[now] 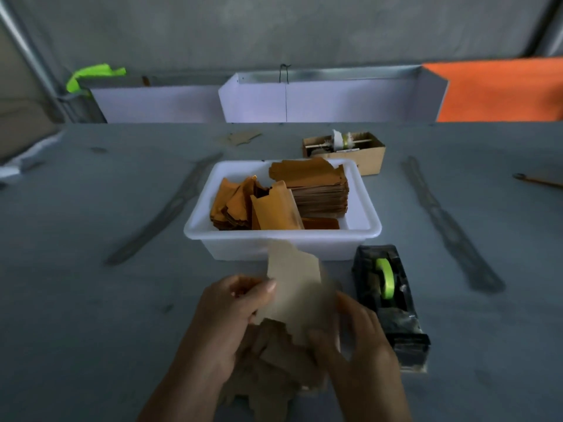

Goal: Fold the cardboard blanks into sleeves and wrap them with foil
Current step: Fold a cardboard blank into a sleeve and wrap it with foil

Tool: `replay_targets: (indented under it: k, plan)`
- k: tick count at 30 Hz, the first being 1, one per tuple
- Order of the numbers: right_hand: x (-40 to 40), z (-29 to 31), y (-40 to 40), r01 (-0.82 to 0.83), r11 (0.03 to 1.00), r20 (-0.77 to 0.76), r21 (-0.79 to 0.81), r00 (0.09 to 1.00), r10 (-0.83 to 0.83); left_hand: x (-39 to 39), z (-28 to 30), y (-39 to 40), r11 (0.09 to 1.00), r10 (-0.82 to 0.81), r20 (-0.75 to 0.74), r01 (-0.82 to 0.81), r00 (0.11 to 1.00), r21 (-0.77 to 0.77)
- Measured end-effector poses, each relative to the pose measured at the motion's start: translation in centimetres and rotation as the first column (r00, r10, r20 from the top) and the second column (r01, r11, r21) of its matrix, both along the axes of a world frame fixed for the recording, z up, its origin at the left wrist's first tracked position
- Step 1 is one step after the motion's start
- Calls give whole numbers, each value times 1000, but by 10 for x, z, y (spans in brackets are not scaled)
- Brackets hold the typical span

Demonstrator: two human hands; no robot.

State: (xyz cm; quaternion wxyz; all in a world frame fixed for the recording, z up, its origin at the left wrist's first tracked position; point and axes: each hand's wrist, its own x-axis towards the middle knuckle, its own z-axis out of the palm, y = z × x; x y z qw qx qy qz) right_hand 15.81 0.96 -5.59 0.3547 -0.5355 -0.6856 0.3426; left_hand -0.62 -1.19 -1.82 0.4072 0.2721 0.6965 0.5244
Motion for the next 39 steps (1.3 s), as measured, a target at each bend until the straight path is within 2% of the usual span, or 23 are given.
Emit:
replay_targets:
  k: [2,4,7,10,14,19,21,24,26,28,32,35,37,39]
  plan:
    - [-3,7,-3,24,978,-207,-207,976,-68,3,6,-7,997,-23,155,12,988,72]
    - [-6,13,-3,-35,927,-373,-374,921,-116,7,10,-12,995,-65,210,46,976,93]
    - [-6,21,1,-75,881,-528,-466,823,-210,13,11,-15,992,-92,282,63,955,111]
    - [-5,25,2,-81,882,-564,-465,795,-224,17,12,-19,989,-103,310,65,945,130]
    - [-1,29,5,-101,882,-604,-461,764,-228,20,11,-24,985,-90,200,58,976,163]
    - [-3,29,6,-50,915,-580,-400,787,-211,24,12,-25,980,-23,111,0,994,197]
    - [-4,29,6,-34,917,-565,-396,797,-214,23,13,-25,976,-8,150,-25,989,218]
    - [-4,31,8,-58,908,-579,-415,787,-214,17,14,-23,966,-138,264,72,955,248]
    - [-4,32,8,-88,909,-582,-407,793,-184,15,15,-21,961,-235,271,181,934,211]
    - [-3,34,6,-126,914,-569,-385,813,-127,15,14,-18,960,-269,253,238,929,147]
    - [-1,39,1,-91,954,-452,-287,891,-51,23,12,-13,981,-178,147,164,973,103]
    - [0,40,-8,65,998,-244,-11,968,-66,33,11,-13,991,-96,32,93,995,97]
    - [0,40,-13,125,974,-165,189,982,-94,40,10,-14,993,-47,-51,52,998,109]
    - [0,38,-16,153,948,-136,280,984,-118,45,8,-14,991,-18,-100,31,995,132]
